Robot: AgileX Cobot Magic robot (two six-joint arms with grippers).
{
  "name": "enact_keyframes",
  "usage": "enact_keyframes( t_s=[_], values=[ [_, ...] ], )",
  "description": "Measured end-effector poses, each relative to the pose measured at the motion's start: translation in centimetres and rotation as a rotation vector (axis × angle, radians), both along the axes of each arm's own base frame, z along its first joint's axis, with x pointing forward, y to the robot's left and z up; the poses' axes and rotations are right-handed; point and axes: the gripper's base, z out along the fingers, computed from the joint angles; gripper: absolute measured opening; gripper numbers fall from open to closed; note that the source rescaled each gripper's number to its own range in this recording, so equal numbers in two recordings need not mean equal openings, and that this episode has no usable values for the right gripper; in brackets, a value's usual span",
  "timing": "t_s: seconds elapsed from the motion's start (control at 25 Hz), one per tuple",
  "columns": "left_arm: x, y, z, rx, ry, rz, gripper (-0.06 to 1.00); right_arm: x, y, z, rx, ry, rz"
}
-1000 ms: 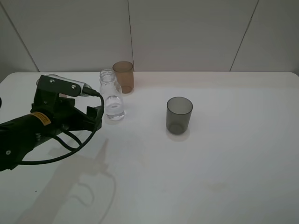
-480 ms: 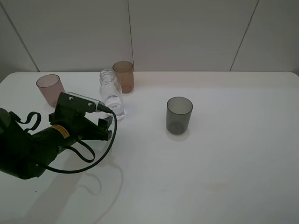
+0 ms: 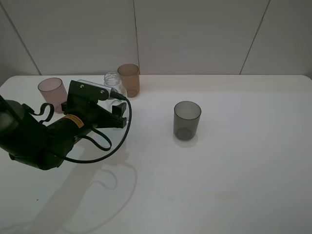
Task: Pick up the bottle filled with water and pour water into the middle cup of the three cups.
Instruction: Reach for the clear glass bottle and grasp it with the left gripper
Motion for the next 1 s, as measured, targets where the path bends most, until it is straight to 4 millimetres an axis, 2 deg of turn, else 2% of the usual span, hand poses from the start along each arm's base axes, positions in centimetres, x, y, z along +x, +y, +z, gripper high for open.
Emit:
enact_keyframes(
  t_s=[0.8, 1.0],
  values=[
    [3.6, -2.2, -2.6, -0.009, -0.023, -0.004, 1.0, 0.0, 0.0, 0.0, 0.0, 0.0, 0.0],
    [3.8, -2.3, -3.5, 0.0, -0.011, -0.008, 0.99, 0.0, 0.0, 0.0, 0.0, 0.0, 0.0]
  ],
)
